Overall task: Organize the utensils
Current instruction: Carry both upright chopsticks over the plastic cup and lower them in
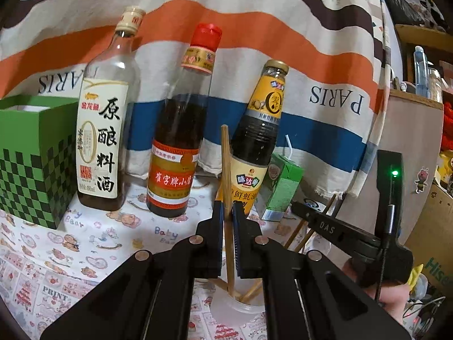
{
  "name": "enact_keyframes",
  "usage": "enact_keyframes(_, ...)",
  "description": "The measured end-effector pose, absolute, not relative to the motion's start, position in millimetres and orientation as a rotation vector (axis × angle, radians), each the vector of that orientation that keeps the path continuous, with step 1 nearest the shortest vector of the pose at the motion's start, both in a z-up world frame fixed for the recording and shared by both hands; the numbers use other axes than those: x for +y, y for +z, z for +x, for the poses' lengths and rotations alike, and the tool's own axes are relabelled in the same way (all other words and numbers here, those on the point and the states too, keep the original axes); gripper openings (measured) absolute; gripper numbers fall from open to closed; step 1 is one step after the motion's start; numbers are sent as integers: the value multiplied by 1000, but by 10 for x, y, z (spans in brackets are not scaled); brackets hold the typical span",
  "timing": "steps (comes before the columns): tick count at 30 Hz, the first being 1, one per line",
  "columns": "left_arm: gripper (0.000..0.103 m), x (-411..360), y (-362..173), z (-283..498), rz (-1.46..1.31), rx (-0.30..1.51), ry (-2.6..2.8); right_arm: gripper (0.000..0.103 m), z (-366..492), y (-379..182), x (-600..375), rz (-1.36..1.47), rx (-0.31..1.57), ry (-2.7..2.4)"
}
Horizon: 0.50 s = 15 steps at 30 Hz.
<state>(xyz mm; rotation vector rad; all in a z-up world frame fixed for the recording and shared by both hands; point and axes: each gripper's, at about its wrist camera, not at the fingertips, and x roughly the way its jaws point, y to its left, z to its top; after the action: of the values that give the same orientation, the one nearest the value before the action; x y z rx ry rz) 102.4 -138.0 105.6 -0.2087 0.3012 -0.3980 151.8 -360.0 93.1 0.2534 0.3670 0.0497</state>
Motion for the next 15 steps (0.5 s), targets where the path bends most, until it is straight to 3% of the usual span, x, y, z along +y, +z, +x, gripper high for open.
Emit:
enact_keyframes(4,6,-1406,986,1099,-207,337,-417,6,1623,873,-3509,204,475,57)
enact_keyframes(14,6,-1315,804,1256,-212,362,-392,6,1677,816,-3517,226,528,70)
enact_keyframes(15,11,-1290,808,1234,-214,347,-380,6,1680,813,-3526,225,527,64)
